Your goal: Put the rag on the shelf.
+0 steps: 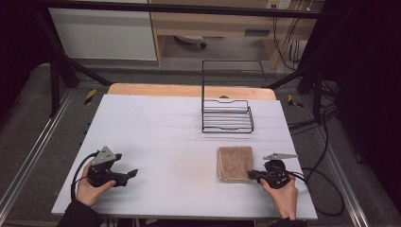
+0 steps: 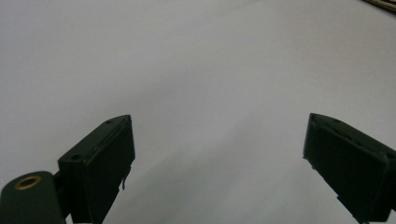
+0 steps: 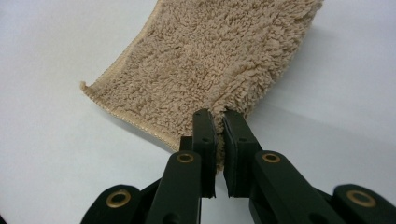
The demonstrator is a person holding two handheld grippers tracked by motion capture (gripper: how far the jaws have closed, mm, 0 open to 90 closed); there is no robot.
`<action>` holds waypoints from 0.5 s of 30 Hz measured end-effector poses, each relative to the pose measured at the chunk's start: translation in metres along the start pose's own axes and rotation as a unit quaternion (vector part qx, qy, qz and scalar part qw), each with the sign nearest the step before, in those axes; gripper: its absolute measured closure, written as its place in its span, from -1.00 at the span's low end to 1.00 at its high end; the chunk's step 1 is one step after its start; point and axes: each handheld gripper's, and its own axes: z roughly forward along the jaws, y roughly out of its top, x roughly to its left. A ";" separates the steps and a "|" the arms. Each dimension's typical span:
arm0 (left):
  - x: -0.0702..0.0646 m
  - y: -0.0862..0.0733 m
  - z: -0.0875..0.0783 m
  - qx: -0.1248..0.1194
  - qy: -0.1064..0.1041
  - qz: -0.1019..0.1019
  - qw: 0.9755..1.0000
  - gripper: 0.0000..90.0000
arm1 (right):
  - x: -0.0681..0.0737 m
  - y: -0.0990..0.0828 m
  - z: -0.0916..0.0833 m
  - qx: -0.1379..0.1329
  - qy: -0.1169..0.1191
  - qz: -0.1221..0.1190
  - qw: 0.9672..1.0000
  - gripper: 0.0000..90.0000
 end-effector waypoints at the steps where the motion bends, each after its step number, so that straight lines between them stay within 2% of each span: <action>1: 0.000 0.000 0.000 0.000 0.000 0.001 1.000 -0.81 | -0.001 -0.002 -0.001 0.001 -0.001 0.001 1.000 0.88; 5: 0.000 0.000 0.000 0.000 0.000 0.001 1.000 -0.81 | -0.004 -0.004 0.000 0.001 -0.015 -0.003 1.000 0.83; 7: 0.000 0.000 0.000 0.000 0.000 0.001 1.000 -0.81 | -0.005 -0.005 0.001 -0.005 -0.033 -0.016 0.999 0.58; 9: 0.000 0.000 0.000 0.000 0.001 0.001 1.000 -0.80 | -0.005 -0.005 0.001 -0.014 -0.034 -0.021 0.999 0.50; 10: 0.000 0.000 0.000 0.000 0.001 0.000 1.000 -0.80 | -0.003 -0.004 -0.002 -0.040 -0.032 -0.026 0.998 0.26; 13: 0.000 0.000 0.000 0.001 0.000 0.001 1.000 -0.80 | 0.005 0.001 -0.006 -0.062 -0.028 -0.047 0.997 0.01; 15: 0.000 0.000 0.000 0.001 0.000 0.002 1.000 -0.80 | 0.007 0.003 -0.005 -0.066 -0.024 -0.054 0.996 -0.03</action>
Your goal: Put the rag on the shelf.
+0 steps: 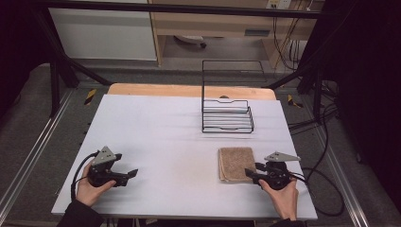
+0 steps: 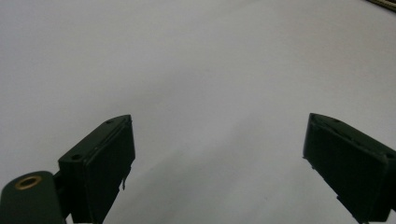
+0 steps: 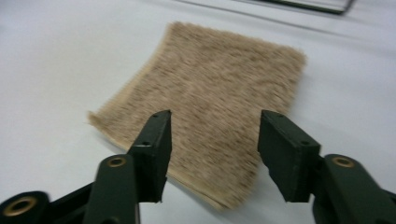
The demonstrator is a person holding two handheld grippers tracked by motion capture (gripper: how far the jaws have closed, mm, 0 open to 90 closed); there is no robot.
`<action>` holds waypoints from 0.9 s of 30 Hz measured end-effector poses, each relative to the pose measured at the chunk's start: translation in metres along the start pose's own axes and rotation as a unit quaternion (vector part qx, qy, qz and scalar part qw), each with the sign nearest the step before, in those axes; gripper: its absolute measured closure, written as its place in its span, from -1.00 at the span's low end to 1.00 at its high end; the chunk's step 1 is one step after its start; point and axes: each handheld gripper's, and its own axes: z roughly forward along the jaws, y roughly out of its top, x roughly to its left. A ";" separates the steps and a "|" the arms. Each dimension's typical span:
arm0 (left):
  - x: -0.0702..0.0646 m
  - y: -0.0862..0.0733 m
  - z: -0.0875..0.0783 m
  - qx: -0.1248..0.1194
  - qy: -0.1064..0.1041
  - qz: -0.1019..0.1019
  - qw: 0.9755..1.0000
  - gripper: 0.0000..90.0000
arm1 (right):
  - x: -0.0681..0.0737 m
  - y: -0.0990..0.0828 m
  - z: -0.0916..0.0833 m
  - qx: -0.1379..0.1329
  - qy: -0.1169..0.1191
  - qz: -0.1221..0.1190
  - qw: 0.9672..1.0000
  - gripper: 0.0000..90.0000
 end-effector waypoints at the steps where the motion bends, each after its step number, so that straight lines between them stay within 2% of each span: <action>1: 0.000 0.000 0.000 0.000 0.000 0.000 1.000 -0.80 | 0.004 0.003 0.004 -0.002 0.012 -0.007 1.000 -0.12; 3: 0.000 0.000 0.000 0.001 0.000 -0.001 1.000 -0.80 | 0.003 0.005 0.009 0.001 0.009 -0.018 1.000 -0.18; 6: 0.000 0.000 0.001 0.001 0.001 -0.001 1.000 -0.80 | -0.002 0.010 0.014 0.000 -0.012 -0.033 0.999 -0.21; 7: 0.000 0.000 0.001 0.001 0.001 -0.001 1.000 -0.80 | -0.002 0.010 0.014 0.000 -0.012 -0.033 0.999 -0.21; 8: 0.000 0.000 0.001 0.003 0.000 -0.001 1.000 -0.80 | -0.007 0.013 0.018 -0.009 -0.023 -0.036 0.999 -0.22; 11: -0.001 0.000 0.002 0.003 0.000 0.000 1.000 -0.80 | -0.013 0.018 0.022 -0.017 -0.027 -0.029 0.999 -0.18; 13: -0.001 0.000 0.003 0.004 -0.001 0.001 1.000 -0.81 | -0.025 0.024 0.031 -0.017 -0.033 -0.021 0.999 -0.11; 14: -0.001 0.000 0.003 0.004 -0.001 0.000 1.000 -0.81 | -0.025 0.024 0.031 -0.017 -0.033 -0.021 0.999 -0.11; 15: -0.001 0.001 0.003 0.003 -0.001 -0.001 1.000 -0.81 | -0.033 0.027 0.038 -0.012 -0.031 -0.014 0.999 -0.07; 17: -0.001 0.001 0.004 0.003 -0.001 -0.003 1.000 -0.81 | -0.040 0.030 0.044 -0.007 -0.026 -0.006 1.000 0.01; 21: -0.001 0.001 0.005 0.006 -0.002 -0.005 1.000 -0.82 | -0.046 0.033 0.051 0.001 -0.019 -0.002 1.000 0.14; 22: -0.001 0.001 0.006 0.007 -0.002 -0.007 1.000 -0.82 | -0.051 0.036 0.054 0.006 -0.014 0.001 1.000 0.23; 25: -0.002 0.002 0.007 0.008 -0.003 -0.009 1.000 -0.82 | -0.055 0.038 0.056 0.011 -0.013 0.003 1.000 0.29; 27: -0.002 0.002 0.009 0.008 -0.005 -0.011 1.000 -0.82 | -0.061 0.038 0.060 0.019 -0.004 0.008 1.000 0.36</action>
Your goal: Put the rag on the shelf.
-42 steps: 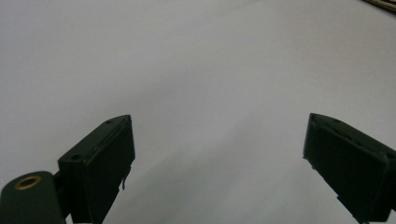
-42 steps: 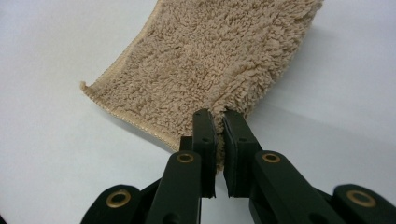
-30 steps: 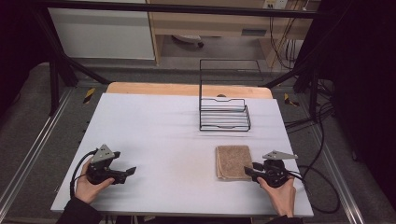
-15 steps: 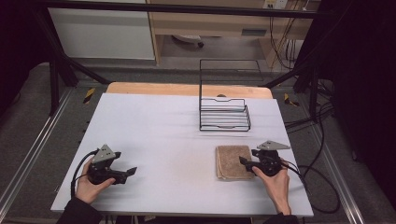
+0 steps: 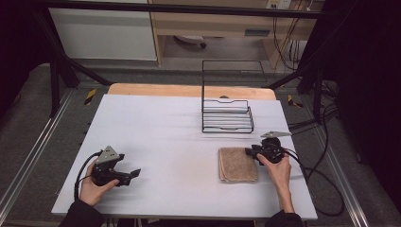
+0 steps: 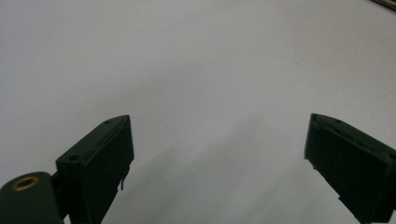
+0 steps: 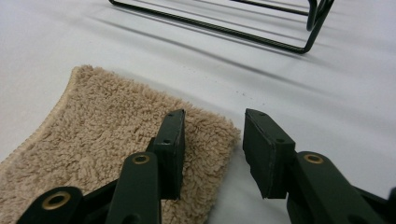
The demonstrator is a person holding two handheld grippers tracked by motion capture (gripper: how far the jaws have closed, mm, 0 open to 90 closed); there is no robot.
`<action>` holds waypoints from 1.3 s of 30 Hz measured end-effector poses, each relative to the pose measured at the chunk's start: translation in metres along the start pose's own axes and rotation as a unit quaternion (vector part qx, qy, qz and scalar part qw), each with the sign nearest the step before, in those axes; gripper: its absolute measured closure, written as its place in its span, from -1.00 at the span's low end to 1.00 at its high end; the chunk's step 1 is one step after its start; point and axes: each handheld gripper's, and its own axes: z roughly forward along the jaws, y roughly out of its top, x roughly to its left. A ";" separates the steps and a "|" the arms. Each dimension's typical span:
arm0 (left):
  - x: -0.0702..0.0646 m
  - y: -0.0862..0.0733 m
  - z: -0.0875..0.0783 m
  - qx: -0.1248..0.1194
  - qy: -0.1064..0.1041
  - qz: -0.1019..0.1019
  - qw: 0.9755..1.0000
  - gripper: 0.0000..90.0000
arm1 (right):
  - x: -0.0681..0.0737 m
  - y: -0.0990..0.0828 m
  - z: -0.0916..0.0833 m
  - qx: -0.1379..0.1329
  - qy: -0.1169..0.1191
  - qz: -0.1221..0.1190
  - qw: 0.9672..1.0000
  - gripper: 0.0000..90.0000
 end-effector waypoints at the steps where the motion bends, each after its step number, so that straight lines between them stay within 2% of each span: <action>1: -0.001 0.000 0.001 0.001 0.000 -0.001 1.000 -0.82 | 0.000 0.000 0.000 0.000 0.000 0.000 1.000 0.36; 4: -0.003 0.002 0.004 0.005 -0.003 -0.001 1.000 -0.82 | -0.002 -0.002 0.004 0.013 0.010 -0.005 1.000 0.44; 9: -0.008 0.007 0.007 0.004 -0.008 -0.008 1.000 -0.83 | -0.001 -0.004 0.005 0.015 0.012 -0.005 1.000 0.50; 18: -0.025 0.025 0.017 0.003 -0.011 -0.015 1.000 -0.88 | 0.004 -0.011 0.005 -0.003 0.000 -0.018 1.000 0.50; 21: -0.032 0.033 0.021 0.002 -0.015 -0.010 1.000 -0.88 | 0.006 -0.012 0.004 -0.004 -0.004 -0.023 1.000 0.48; 23: -0.039 0.040 0.024 -0.002 -0.022 -0.002 1.000 -0.89 | 0.006 -0.012 0.004 -0.004 -0.003 -0.027 1.000 0.48; 26: -0.051 0.055 0.034 -0.001 -0.028 0.010 1.000 -0.88 | 0.006 -0.011 0.004 -0.002 -0.001 -0.021 1.000 0.49; 27: -0.051 0.055 0.034 -0.001 -0.028 0.010 1.000 -0.87 | 0.006 -0.011 0.004 0.000 -0.001 -0.019 1.000 0.50; 34: -0.073 0.083 0.054 0.000 -0.042 0.021 0.999 -0.81 | 0.006 -0.011 0.004 0.001 0.005 -0.012 1.000 0.63; 39: -0.086 0.102 0.067 -0.010 -0.047 0.019 0.999 -0.75 | 0.006 -0.010 0.004 0.005 0.009 -0.003 1.000 0.73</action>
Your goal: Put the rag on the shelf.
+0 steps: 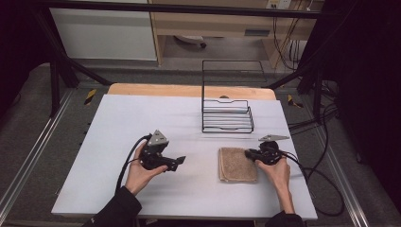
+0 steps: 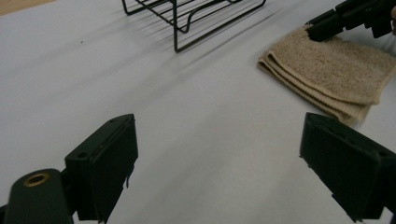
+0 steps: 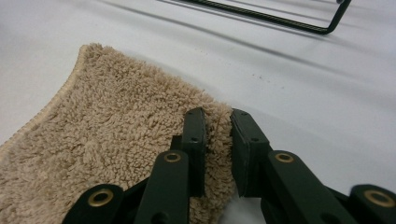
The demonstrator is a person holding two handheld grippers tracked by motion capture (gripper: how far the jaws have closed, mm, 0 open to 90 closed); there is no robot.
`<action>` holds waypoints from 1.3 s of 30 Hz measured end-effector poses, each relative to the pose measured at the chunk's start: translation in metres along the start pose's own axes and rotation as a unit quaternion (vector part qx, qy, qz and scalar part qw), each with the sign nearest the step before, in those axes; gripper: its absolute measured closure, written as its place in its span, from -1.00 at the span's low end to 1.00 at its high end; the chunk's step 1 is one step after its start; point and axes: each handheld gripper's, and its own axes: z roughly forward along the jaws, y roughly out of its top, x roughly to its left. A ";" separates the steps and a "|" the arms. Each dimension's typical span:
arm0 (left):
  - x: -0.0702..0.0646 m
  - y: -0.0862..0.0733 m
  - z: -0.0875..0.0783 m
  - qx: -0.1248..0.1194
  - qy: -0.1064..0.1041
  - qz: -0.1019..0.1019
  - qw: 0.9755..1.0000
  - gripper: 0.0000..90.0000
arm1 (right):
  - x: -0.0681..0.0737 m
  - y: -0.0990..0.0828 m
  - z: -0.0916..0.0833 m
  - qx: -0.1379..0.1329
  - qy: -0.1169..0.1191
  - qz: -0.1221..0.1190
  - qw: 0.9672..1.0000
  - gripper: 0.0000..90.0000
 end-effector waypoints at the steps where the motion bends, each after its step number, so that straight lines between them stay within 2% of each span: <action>1: -0.002 0.003 0.003 -0.001 -0.002 -0.001 1.000 -0.74 | 0.000 0.000 0.000 0.001 0.000 0.001 1.000 0.74; 6: -0.009 0.013 0.020 0.006 -0.003 -0.002 1.000 -0.72 | 0.000 0.000 0.000 0.001 0.000 0.002 1.000 0.75; 11: -0.015 0.023 0.038 0.010 -0.011 -0.013 1.000 -0.66 | 0.000 0.000 0.000 0.000 -0.001 0.003 1.000 0.78; 20: -0.029 0.042 0.071 0.024 -0.008 -0.011 1.000 -0.41 | 0.001 -0.001 0.000 -0.003 -0.002 0.001 1.000 0.78; 24: -0.037 0.049 0.088 0.033 -0.008 -0.013 0.999 -0.36 | 0.001 -0.001 0.000 -0.004 -0.002 0.001 1.000 0.78; 28: -0.046 0.053 0.106 0.035 -0.014 -0.022 0.999 -0.30 | 0.001 -0.002 0.000 -0.005 -0.004 -0.001 1.000 0.78; 32: -0.053 0.054 0.122 0.046 -0.015 -0.019 0.999 -0.24 | 0.001 -0.002 0.000 -0.004 -0.002 -0.001 1.000 0.78; 36: -0.060 0.054 0.137 0.058 -0.008 -0.018 0.998 -0.20 | 0.001 -0.002 0.000 -0.004 -0.001 -0.002 1.000 0.78; 39: -0.061 0.054 0.145 0.060 -0.005 -0.020 0.998 -0.07 | 0.001 -0.002 0.000 -0.005 -0.001 -0.003 1.000 0.78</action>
